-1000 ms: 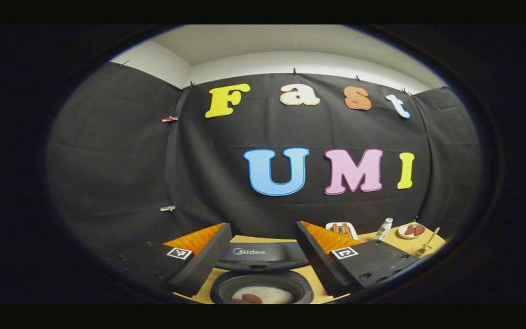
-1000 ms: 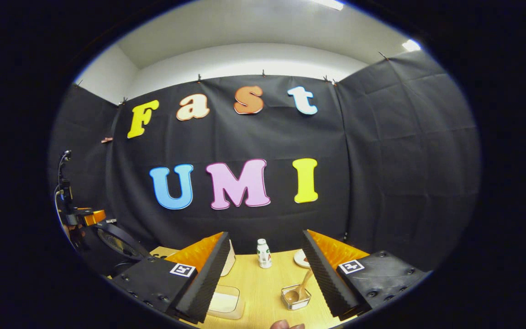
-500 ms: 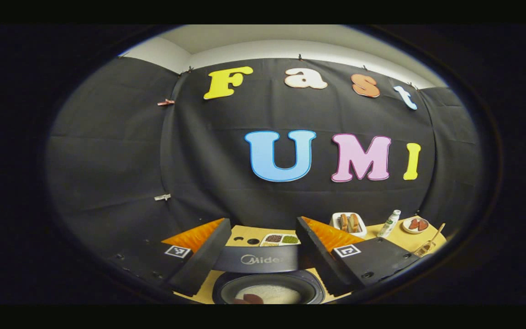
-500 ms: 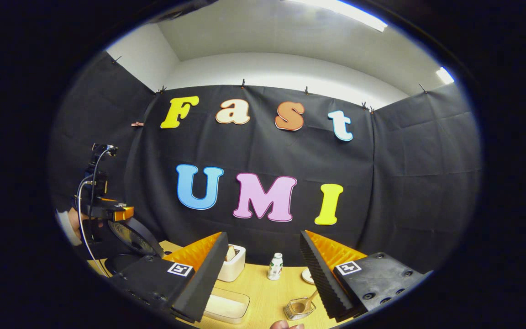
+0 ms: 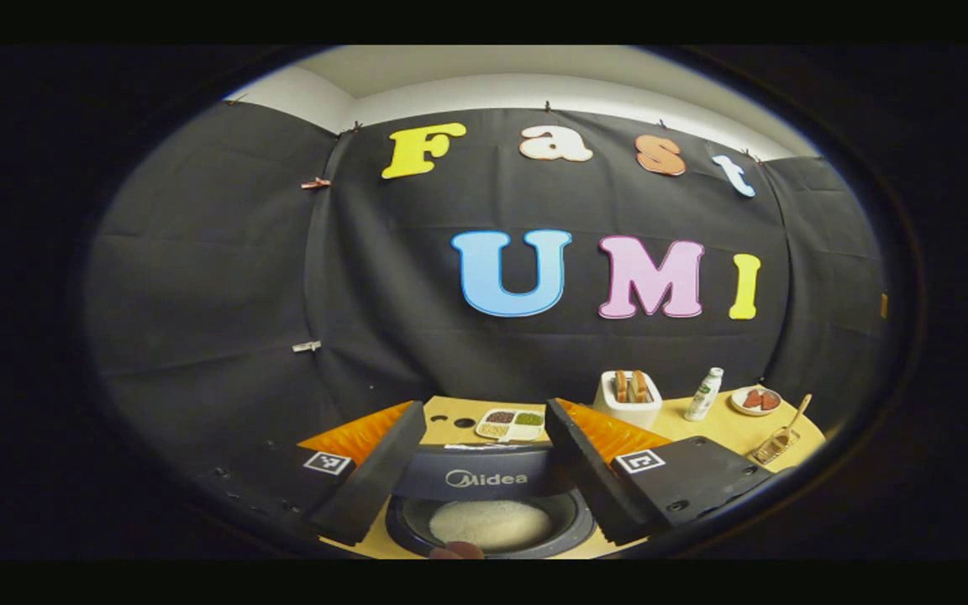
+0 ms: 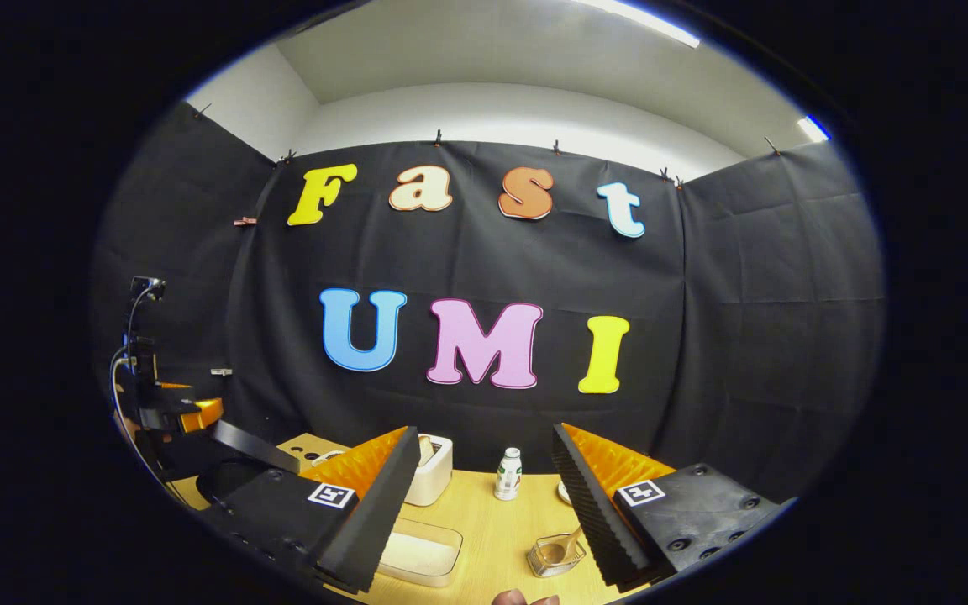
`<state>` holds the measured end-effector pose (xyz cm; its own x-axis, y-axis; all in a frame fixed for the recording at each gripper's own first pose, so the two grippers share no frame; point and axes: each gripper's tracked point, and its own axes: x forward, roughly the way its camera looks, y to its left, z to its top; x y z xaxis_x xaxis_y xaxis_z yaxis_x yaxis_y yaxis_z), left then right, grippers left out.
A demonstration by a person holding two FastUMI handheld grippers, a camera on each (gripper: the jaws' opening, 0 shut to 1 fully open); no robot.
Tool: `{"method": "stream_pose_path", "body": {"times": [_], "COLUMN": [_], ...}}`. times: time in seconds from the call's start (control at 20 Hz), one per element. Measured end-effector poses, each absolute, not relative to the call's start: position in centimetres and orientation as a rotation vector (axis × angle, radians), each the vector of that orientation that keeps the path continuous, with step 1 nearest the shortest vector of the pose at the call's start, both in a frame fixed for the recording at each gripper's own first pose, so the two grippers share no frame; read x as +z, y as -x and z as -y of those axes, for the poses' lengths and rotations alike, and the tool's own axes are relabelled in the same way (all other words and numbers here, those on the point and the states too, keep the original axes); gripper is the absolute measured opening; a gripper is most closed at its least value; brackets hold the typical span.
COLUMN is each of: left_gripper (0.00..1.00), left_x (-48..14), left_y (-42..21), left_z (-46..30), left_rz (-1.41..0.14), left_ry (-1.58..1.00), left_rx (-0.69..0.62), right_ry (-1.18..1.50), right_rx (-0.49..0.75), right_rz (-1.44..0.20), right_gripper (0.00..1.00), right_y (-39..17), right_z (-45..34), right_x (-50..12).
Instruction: Close the left gripper, press the button to open the rice cooker; take a wooden spoon from the chopstick holder with the right hand, scoop a spoonful of rice and pour it into the rice cooker, then put the wooden spoon back into the chopstick holder.
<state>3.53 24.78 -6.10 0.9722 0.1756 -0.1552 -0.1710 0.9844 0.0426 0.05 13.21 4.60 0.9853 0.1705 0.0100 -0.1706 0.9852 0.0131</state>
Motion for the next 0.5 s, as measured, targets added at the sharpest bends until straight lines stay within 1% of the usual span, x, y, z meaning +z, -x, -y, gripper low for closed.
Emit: {"method": "stream_pose_path", "body": {"times": [0.25, 0.5], "left_gripper": [0.99, 1.00], "left_x": [-9.3, -15.5], "left_y": [-1.3, 0.6], "left_z": [-24.0, -23.4], "left_rz": [-0.200, -0.329], "left_ry": [-0.035, -0.015], "left_rx": [0.188, 0.176], "right_ry": [-0.017, -0.021], "right_rx": [0.187, 0.193], "right_rz": [-0.012, -0.022], "right_gripper": [0.97, 0.97], "right_y": [0.5, 1.1], "right_z": [-13.0, -12.5], "right_x": [3.9, 3.8]}}
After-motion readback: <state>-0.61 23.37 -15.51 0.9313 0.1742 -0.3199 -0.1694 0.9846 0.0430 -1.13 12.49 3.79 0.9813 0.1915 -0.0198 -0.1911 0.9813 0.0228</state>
